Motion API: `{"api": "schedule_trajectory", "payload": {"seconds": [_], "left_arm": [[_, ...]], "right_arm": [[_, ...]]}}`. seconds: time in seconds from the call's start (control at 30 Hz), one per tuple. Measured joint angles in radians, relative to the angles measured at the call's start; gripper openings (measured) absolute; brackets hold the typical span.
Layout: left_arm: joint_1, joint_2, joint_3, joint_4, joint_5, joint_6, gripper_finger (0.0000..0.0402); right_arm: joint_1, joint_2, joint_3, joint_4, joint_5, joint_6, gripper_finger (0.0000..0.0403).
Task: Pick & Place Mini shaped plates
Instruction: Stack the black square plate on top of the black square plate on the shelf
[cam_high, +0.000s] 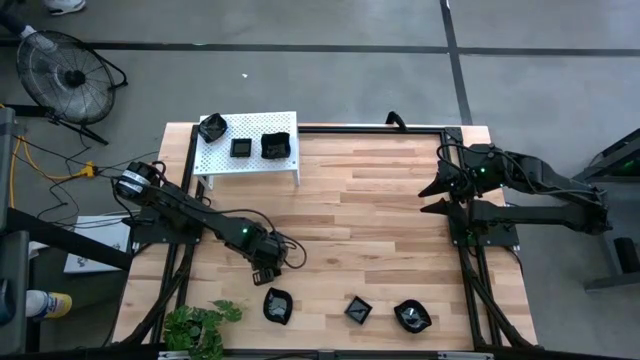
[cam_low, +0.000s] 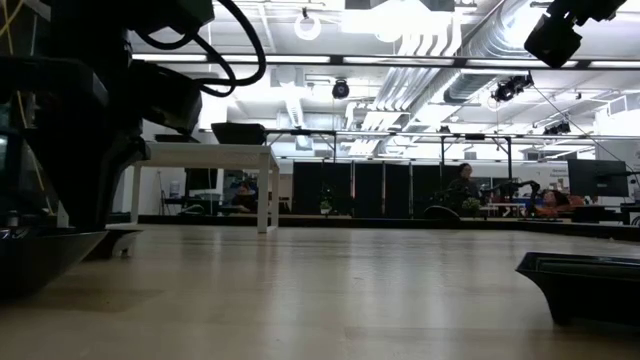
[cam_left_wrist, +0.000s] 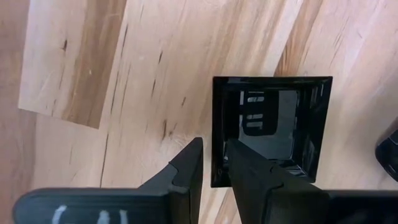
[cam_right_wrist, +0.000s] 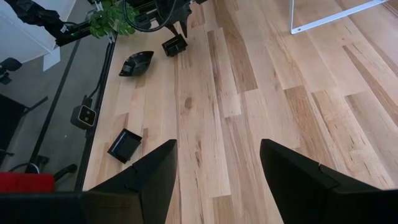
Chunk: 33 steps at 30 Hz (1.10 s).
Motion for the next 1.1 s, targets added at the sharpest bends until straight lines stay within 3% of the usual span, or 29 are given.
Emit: {"api": "schedule_trajectory", "payload": {"seconds": [0.8,1.1], "left_arm": [[0.000,0.021,-0.002,0.003,0.017,-0.010,0.0071],[0.000,0.020,0.000,0.004,0.026,-0.019,0.0008]], "right_arm": [[0.000,0.000,0.000,0.000,0.000,0.000,0.0224],[0.000,0.000,0.000,0.000,0.000,0.000,0.0224]]}}
